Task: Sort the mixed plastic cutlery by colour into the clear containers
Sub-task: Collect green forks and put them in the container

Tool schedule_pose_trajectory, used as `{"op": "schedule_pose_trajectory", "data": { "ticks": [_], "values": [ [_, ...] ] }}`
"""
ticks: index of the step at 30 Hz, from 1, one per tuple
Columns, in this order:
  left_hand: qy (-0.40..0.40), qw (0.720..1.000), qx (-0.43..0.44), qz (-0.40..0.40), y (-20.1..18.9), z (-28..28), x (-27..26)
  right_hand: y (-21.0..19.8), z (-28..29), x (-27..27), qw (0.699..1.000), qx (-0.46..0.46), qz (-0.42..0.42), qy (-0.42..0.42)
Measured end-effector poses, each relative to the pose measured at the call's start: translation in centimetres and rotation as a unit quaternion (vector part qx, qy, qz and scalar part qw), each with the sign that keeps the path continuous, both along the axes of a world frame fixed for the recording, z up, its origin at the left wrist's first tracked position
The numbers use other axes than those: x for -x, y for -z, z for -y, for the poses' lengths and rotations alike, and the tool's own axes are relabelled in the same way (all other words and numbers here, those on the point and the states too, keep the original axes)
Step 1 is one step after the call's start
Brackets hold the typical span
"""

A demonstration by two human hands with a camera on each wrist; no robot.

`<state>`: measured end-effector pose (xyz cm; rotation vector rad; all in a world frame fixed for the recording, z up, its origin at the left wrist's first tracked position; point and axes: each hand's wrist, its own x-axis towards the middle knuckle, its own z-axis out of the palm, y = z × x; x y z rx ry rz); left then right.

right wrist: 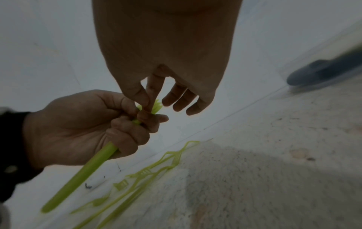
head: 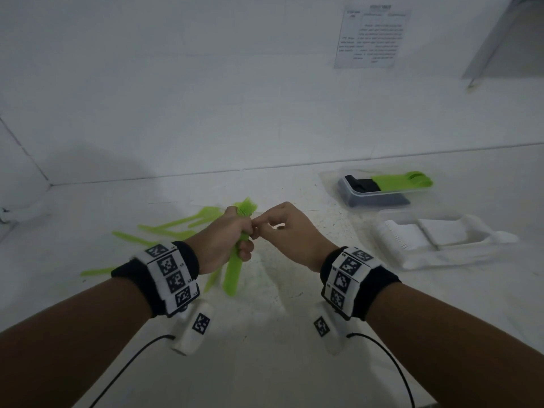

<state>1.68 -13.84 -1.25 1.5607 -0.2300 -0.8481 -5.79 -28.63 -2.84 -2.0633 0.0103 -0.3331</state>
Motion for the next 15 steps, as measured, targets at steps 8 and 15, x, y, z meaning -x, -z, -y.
{"op": "schedule_pose_trajectory", "data": {
  "ticks": [8, 15],
  "values": [
    [0.146, 0.986, -0.069, 0.037, -1.2, 0.5, 0.3, -1.5, 2.0, -0.4, 0.939, 0.33, 0.062, -0.075],
    [0.305, 0.863, -0.222, 0.337, -2.0, 0.5, 0.4, -2.6, 5.4, 1.8, 0.874, 0.481, 0.037, -0.062]
  ]
}}
